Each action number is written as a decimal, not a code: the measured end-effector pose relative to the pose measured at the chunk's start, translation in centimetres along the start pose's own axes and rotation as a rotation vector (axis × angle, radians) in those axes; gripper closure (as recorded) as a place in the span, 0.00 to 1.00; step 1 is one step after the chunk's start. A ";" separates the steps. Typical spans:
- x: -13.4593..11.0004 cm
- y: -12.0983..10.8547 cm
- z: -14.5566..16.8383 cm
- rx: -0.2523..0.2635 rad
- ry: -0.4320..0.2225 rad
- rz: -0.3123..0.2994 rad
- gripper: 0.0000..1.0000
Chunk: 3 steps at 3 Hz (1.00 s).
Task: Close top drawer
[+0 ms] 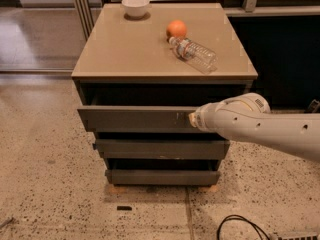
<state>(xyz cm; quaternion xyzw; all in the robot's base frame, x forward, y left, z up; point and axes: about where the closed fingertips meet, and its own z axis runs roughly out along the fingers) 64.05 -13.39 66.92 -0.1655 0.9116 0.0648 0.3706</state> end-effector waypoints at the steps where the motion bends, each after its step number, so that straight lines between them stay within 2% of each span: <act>1: -0.6 0.2 0.5 -0.005 -0.008 -0.015 1.00; 2: -2.1 -0.3 2.3 -0.006 -0.022 0.005 1.00; 3: -2.1 -0.3 2.3 -0.006 -0.022 0.005 1.00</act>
Offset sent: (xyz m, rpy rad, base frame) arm 0.0585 0.0045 -0.0013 0.0122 -0.0430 0.0041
